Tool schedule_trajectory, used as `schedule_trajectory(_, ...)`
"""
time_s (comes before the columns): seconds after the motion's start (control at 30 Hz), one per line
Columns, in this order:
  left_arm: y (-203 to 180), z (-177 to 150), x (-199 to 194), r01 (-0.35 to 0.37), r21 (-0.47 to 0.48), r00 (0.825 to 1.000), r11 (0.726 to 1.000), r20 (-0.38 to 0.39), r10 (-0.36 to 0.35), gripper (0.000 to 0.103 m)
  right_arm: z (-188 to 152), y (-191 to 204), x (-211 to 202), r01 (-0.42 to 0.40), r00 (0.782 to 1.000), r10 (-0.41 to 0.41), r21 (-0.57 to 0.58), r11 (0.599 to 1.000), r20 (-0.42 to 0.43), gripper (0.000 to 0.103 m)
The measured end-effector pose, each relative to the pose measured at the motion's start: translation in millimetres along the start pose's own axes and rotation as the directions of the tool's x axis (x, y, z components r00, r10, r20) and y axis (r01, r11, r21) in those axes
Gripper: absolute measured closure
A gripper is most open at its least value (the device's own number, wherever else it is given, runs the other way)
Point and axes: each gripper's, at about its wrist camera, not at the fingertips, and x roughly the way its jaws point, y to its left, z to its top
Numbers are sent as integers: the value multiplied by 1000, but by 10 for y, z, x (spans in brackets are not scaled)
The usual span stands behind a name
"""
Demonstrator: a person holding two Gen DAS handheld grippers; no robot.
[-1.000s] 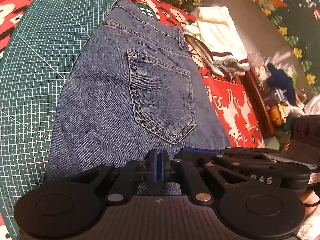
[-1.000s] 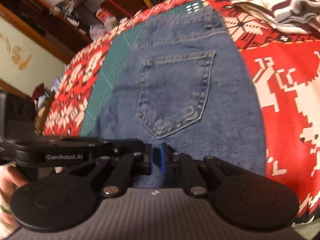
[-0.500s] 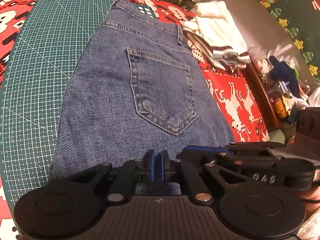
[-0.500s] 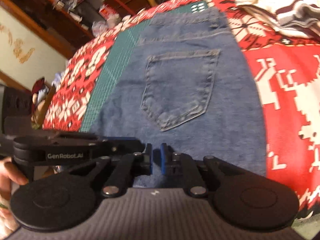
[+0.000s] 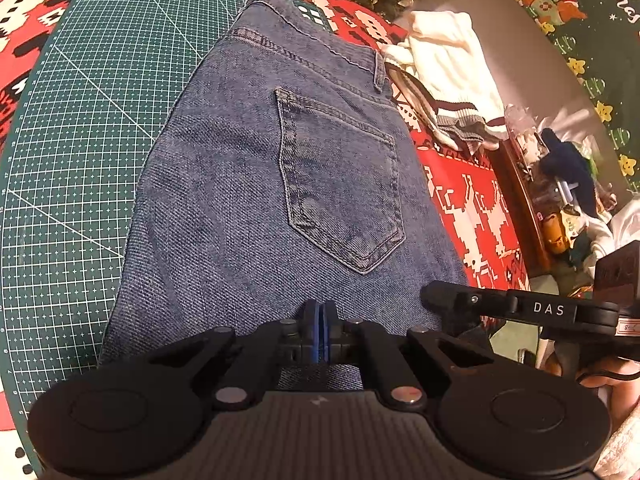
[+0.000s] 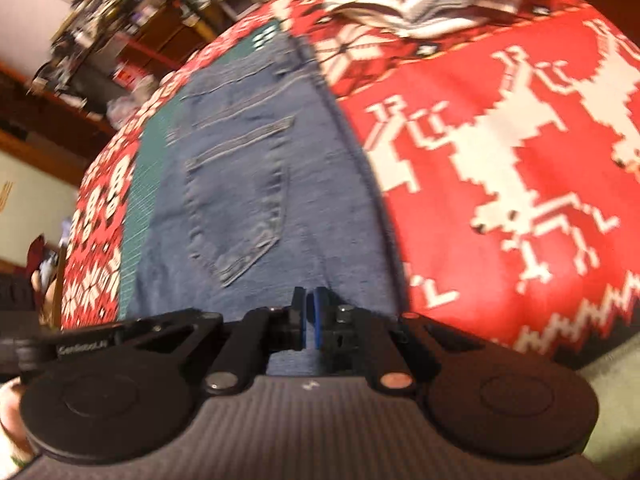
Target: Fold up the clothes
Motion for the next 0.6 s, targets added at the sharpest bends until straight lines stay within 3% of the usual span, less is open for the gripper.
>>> schedule_trajectory(0.3, 59, 16, 2, 25, -31, 1000, 999, -3, -25, 99, -5, -188, -161, 151, 985, -160, 121, 981, 70, 103)
schedule_trajectory(0.37, 77, 16, -5, 35, -42, 999, 999, -4, -35, 99, -10, -136, -163, 151, 983, -161, 113, 982, 86, 100)
schedule_trajectory(0.4, 86, 16, -8, 40, -47, 999, 998, -4, -40, 99, -14, -73, -161, 137, 984, -147, 97, 986, 103, 93)
schedule_trajectory(0.5, 114, 16, -17, 54, -64, 999, 996, -4, -54, 99, -26, 37, -219, 53, 988, -58, 40, 998, 140, 92)
schedule_trajectory(0.6, 182, 25, -30, 81, -106, 997, 991, 2, -81, 95, -11, 112, -129, 31, 994, -32, 8, 999, 104, 92)
